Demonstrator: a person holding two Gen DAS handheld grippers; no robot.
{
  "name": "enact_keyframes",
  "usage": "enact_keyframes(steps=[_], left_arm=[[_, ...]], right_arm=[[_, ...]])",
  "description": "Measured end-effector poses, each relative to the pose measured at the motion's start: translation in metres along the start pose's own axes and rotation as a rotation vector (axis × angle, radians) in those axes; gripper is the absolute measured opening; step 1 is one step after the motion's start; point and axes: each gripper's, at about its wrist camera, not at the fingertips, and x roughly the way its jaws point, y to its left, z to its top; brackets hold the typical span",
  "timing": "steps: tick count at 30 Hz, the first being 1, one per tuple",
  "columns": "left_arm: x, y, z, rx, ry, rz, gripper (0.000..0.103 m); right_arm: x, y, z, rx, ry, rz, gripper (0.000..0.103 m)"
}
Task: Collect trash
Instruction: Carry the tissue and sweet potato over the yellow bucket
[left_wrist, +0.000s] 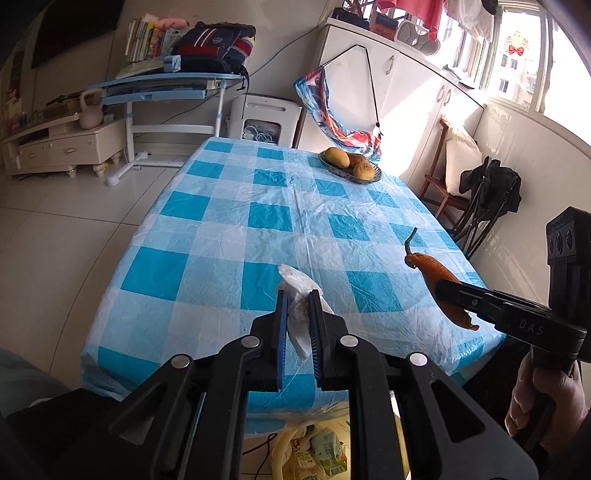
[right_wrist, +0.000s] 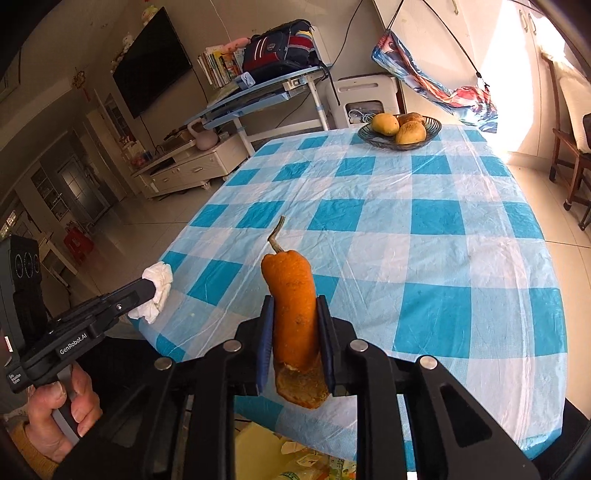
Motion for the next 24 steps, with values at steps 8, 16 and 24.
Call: enact_keyframes(steps=[8, 16, 24], left_arm=[[-0.018, -0.021, -0.019, 0.042, 0.006, -0.019, 0.012], [-0.034, -0.034, -0.033, 0.070, 0.008, -0.023, 0.012], [-0.044, -0.042, -0.042, 0.087, 0.007, -0.022, 0.012]], right_arm=[[-0.039, 0.012, -0.037, 0.050, -0.033, 0.050, 0.023], [-0.056, 0.022, -0.063, 0.073, -0.015, 0.075, 0.023], [-0.058, 0.025, -0.082, 0.113, 0.045, 0.076, 0.023]])
